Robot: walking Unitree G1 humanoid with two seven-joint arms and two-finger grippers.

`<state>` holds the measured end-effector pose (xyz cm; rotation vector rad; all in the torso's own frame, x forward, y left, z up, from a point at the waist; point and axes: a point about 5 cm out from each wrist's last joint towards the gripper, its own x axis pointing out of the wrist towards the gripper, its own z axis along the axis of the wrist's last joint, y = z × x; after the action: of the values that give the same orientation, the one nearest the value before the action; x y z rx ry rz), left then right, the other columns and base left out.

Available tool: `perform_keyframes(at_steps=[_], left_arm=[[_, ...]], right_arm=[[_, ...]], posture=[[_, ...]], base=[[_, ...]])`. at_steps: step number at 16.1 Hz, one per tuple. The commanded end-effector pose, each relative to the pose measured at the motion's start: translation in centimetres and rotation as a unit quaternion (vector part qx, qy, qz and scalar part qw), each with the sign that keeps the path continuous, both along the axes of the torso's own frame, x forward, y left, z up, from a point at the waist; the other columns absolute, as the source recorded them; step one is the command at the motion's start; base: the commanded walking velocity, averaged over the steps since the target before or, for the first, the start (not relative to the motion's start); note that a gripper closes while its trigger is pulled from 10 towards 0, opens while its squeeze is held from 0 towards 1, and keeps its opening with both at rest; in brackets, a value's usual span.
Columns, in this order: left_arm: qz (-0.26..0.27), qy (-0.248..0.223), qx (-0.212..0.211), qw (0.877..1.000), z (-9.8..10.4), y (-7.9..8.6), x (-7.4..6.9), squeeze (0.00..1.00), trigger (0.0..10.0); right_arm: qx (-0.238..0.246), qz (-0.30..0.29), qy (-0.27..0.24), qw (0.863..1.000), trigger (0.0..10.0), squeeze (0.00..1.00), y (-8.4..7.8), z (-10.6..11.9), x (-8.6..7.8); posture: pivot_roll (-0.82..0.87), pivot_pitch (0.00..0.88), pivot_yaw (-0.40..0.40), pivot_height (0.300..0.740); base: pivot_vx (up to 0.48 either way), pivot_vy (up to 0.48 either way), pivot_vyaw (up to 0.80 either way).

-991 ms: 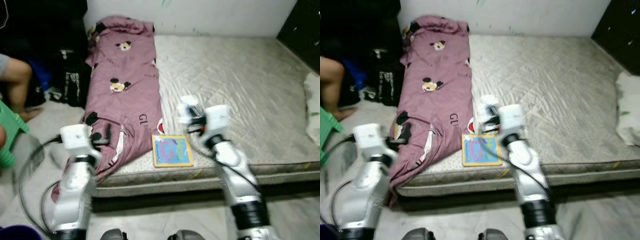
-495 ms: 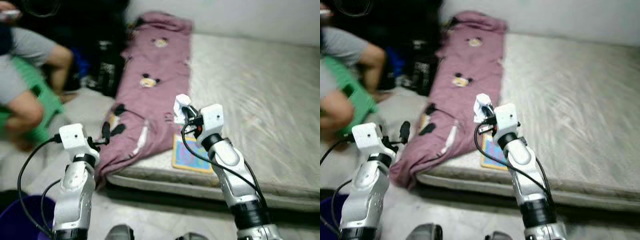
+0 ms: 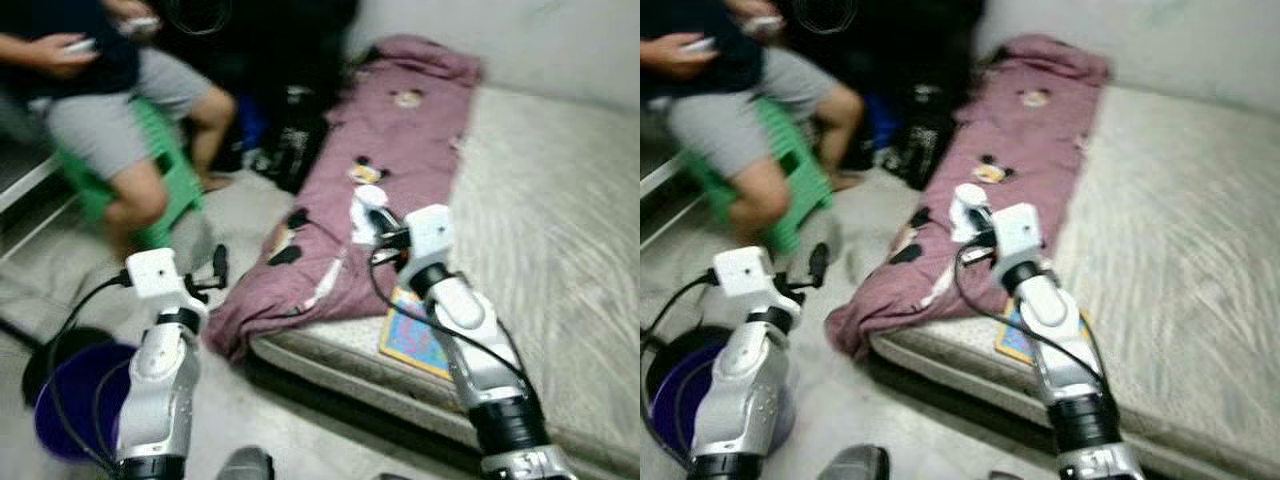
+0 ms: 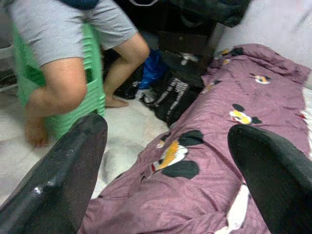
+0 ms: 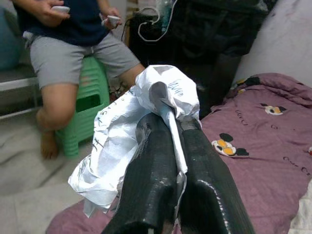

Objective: Clean up the room

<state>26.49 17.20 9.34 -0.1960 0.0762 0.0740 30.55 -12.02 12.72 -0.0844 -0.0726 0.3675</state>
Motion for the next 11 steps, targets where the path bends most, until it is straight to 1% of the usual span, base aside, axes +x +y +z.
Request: perform_keyframes(at_steps=[1, 7, 9, 11], left_arm=[[0.008, 0.004, 0.009, 1.0, -0.08, 0.57, 0.02, 0.0, 10.0], [0.016, 0.001, 0.016, 1.0, -0.02, 0.8, -0.03, 0.0, 10.0], [0.019, -0.001, 0.021, 1.0, 0.01, 0.79, -0.21, 0.0, 10.0], [0.033, 0.0, 0.02, 0.999, -0.04, 1.17, -0.73, 0.0, 10.0]], right_arm=[[0.009, 0.012, -0.005, 1.0, 10.0, 0.0, 0.78, 0.28, 0.01], [0.018, 0.02, -0.002, 1.0, 10.0, 0.0, 1.03, 0.14, 0.06], [0.028, 0.022, 0.003, 0.999, 10.0, 0.0, 1.03, 0.05, 0.05], [0.028, 0.035, 0.007, 0.999, 10.0, 0.0, 1.57, -0.03, 0.25]], posture=[[-0.08, 0.0, -0.022, 0.74], [-0.07, 0.0, -0.028, 0.74], [-0.05, 0.0, -0.039, 0.74], [-0.03, 0.0, -0.059, 0.74]], base=[[0.0, 0.0, 0.8], [0.0, 0.0, 0.8], [0.0, 0.0, 0.0], [0.0, 0.0, 0.0]])
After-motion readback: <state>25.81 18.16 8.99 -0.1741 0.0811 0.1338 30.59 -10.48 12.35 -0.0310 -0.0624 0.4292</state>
